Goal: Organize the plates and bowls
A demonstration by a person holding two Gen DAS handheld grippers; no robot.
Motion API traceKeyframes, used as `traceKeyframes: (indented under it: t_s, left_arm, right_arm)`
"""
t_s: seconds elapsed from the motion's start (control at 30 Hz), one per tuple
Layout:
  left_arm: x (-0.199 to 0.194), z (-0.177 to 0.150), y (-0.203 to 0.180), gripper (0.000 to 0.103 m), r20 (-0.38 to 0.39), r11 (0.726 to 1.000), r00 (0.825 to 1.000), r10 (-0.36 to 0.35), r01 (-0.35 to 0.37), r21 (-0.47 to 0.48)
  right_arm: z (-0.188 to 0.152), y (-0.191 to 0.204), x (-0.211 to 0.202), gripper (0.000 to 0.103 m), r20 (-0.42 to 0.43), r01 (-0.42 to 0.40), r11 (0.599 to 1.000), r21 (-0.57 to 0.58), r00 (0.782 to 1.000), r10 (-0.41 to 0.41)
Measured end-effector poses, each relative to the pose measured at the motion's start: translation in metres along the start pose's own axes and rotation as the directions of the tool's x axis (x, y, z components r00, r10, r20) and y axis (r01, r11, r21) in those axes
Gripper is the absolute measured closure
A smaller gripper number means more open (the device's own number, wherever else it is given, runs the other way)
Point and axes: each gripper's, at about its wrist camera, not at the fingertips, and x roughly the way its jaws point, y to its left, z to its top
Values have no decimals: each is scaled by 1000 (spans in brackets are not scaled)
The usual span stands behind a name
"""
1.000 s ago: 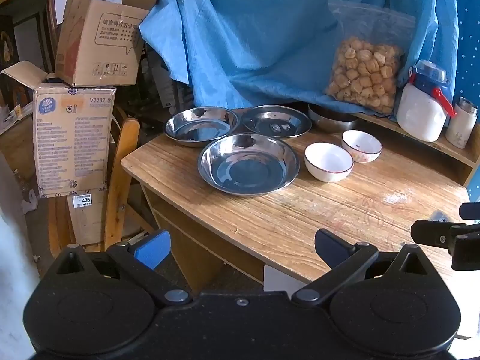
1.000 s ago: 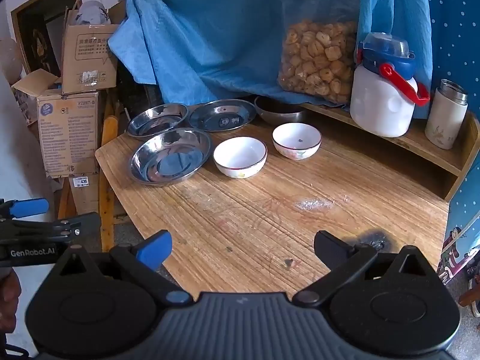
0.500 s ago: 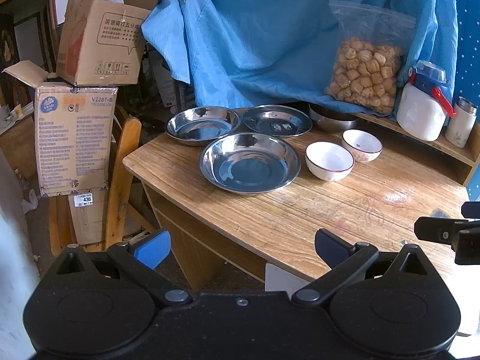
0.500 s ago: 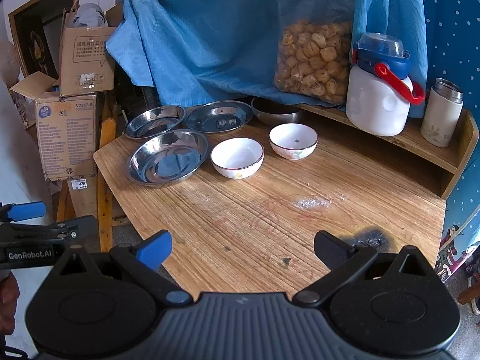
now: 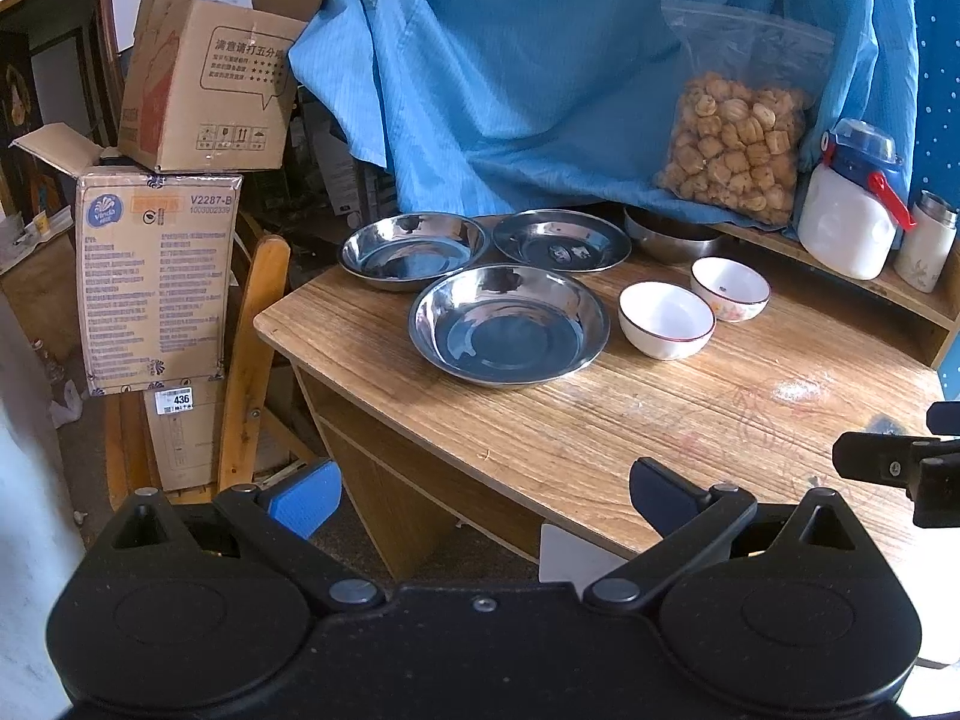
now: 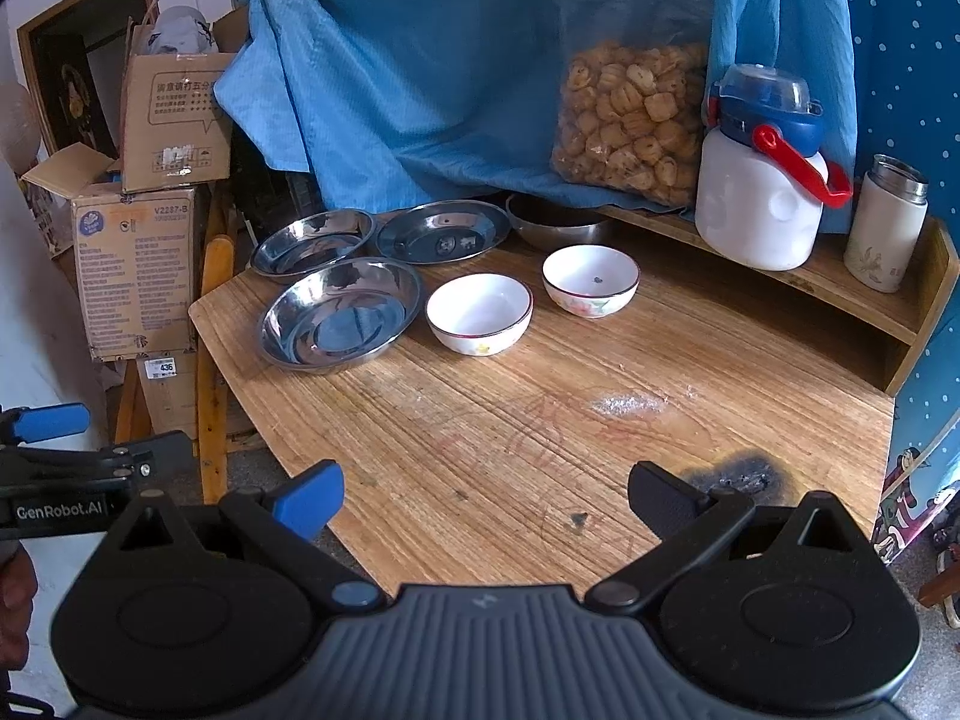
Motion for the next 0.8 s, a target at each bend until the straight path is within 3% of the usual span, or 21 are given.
traceKeyframes:
  t_s: [0.8]
  left_arm:
    - [0, 0, -3, 1, -2, 1000, 1000, 1, -1, 2]
  right_arm:
    - [1, -5, -1, 0, 1, 5, 1000, 7, 1000, -5]
